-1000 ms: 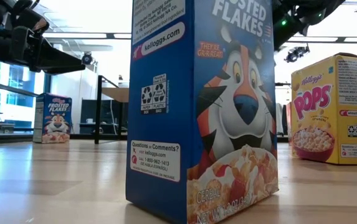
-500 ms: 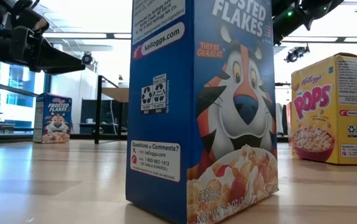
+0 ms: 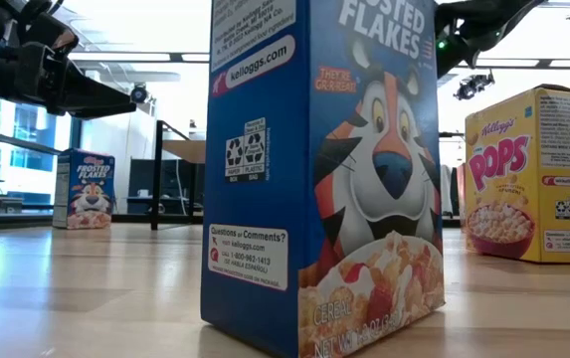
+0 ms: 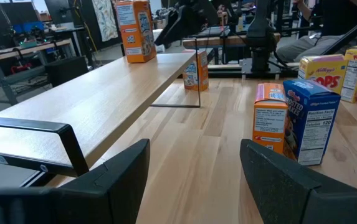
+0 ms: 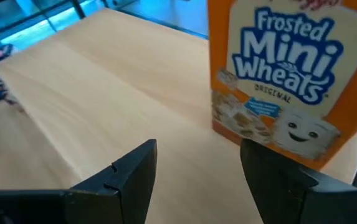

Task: Stack cereal on shelf
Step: Put the bottom right orange cereal box on the shelf, then put the top blue cereal box on the shelf

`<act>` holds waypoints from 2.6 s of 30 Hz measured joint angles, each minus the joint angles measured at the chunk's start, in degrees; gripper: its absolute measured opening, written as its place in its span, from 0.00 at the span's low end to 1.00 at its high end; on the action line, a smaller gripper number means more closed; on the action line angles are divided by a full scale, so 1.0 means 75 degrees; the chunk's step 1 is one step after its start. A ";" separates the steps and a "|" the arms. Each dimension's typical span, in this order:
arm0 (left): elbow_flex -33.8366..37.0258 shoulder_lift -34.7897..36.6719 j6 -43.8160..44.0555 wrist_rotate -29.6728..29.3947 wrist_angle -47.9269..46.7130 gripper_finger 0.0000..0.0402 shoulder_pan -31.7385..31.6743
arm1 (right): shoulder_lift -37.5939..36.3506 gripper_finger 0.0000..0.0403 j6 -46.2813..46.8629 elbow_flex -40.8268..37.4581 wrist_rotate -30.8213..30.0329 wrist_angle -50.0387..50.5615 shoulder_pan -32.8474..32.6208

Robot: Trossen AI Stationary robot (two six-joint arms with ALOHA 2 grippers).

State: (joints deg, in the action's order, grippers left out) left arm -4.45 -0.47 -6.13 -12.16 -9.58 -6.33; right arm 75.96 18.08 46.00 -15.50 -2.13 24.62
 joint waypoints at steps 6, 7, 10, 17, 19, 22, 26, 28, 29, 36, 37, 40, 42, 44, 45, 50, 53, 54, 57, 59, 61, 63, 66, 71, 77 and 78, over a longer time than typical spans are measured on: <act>0.0000 0.0000 -0.0003 0.0000 0.0003 0.60 0.0002 | 0.0041 0.56 0.0012 0.0000 -0.0217 -0.0159 0.0000; -0.0002 0.0000 -0.0003 0.0000 0.0001 0.60 0.0000 | 0.0041 0.56 0.0007 0.0000 -0.0272 -0.0194 0.0000; -0.0003 0.0000 0.0000 0.0000 0.0000 0.60 0.0003 | 0.0041 0.56 -0.0002 0.0000 -0.0362 -0.0225 0.0017; -0.0002 0.0000 0.0000 0.0000 0.0002 0.60 0.0001 | 0.0041 0.56 -0.0011 0.0000 -0.0496 -0.0218 0.0119; 0.0000 0.0000 -0.0003 0.0000 0.0003 0.60 0.0000 | 0.0041 0.56 0.0001 0.0000 -0.0500 -0.0231 0.0163; -0.0001 0.0000 0.0000 0.0001 0.0000 0.60 0.0000 | 0.0041 0.56 0.0150 0.0000 -0.0535 -0.0250 0.0184; -0.0001 0.0000 0.0000 0.0000 0.0003 0.60 0.0003 | 0.0038 0.56 0.0184 0.0000 -0.0537 -0.0259 0.0184; 0.0000 0.0000 0.0000 0.0000 0.0000 0.60 0.0003 | 0.0045 0.56 0.0222 0.0000 -0.0536 -0.0261 0.0184; -0.0001 0.0000 -0.0003 0.0000 0.0001 0.60 0.0000 | 0.0083 0.56 0.0296 0.0000 -0.0538 -0.0304 0.0182; 0.0000 0.0000 0.0000 0.0000 0.0003 0.60 0.0000 | 0.0440 0.56 0.0522 0.0015 -0.0393 -0.0836 0.0071; -0.0003 0.0000 -0.0003 0.0000 0.0000 0.60 0.0000 | 0.0486 0.56 0.0506 0.0017 -0.0419 -0.0930 0.0045; -0.0001 0.0000 0.0000 0.0000 0.0001 0.60 0.0000 | 0.0524 0.56 0.0612 0.0018 -0.0414 -0.1031 0.0041; -0.0001 0.0000 -0.0004 0.0000 0.0003 0.60 0.0002 | 0.0525 0.56 0.0643 0.0020 -0.0433 -0.1032 0.0037; -0.0001 0.0000 0.0001 0.0000 0.0000 0.60 0.0002 | 0.0525 0.56 0.0665 0.0020 -0.0486 -0.1042 0.0032; 0.0000 0.0000 0.0000 0.0000 0.0001 0.60 0.0002 | 0.0528 0.56 0.0671 0.0020 -0.0514 -0.1060 0.0032; -0.0001 0.0000 -0.0002 0.0000 0.0002 0.60 0.0001 | 0.0539 0.56 0.0707 0.0017 -0.0572 -0.1165 0.0032; 0.0000 0.0000 0.0000 0.0000 0.0000 0.60 0.0000 | 0.0539 0.56 0.0773 0.0017 -0.0558 -0.1194 0.0029; -0.0002 0.0000 0.0000 0.0000 0.0000 0.60 0.0002 | 0.0539 0.56 0.0800 0.0017 -0.0525 -0.1195 0.0029; -0.0003 0.0000 0.0000 0.0000 0.0000 0.60 0.0002 | 0.0539 0.56 0.0863 0.0017 -0.0472 -0.1199 0.0015; 0.0000 0.0000 -0.0004 0.0000 0.0003 0.60 0.0002 | 0.0539 0.56 0.0877 0.0017 -0.0463 -0.1210 -0.0004; 0.0000 0.0000 -0.0003 0.0000 0.0000 0.60 0.0000 | 0.0539 0.56 0.0927 0.0017 -0.0396 -0.1256 -0.0044; 0.0000 0.0000 0.0000 0.0000 0.0003 0.60 0.0000 | 0.0539 0.56 0.0930 0.0028 -0.0400 -0.1240 -0.0067; -0.0001 0.0000 0.0000 0.0000 0.0003 0.60 0.0001 | 0.0548 0.56 0.0959 0.0155 -0.0397 -0.1054 -0.0064; 0.0000 0.0000 0.0003 0.0000 0.0000 0.60 0.0000 | 0.0548 0.56 0.0837 0.0360 -0.0510 -0.0900 -0.0061; -0.0002 0.0000 -0.0002 0.0000 0.0001 0.60 0.0001 | 0.0545 0.56 0.0805 0.0414 -0.0230 -0.0786 -0.0090; 0.0000 0.0000 -0.0003 0.0000 0.0000 0.60 0.0000 | 0.0545 0.56 0.0805 0.0414 -0.0076 -0.0786 -0.0090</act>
State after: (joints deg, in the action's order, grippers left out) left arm -4.45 -0.47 -6.15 -12.16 -9.58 -6.33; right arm 80.05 24.12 49.10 -16.08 -8.03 23.94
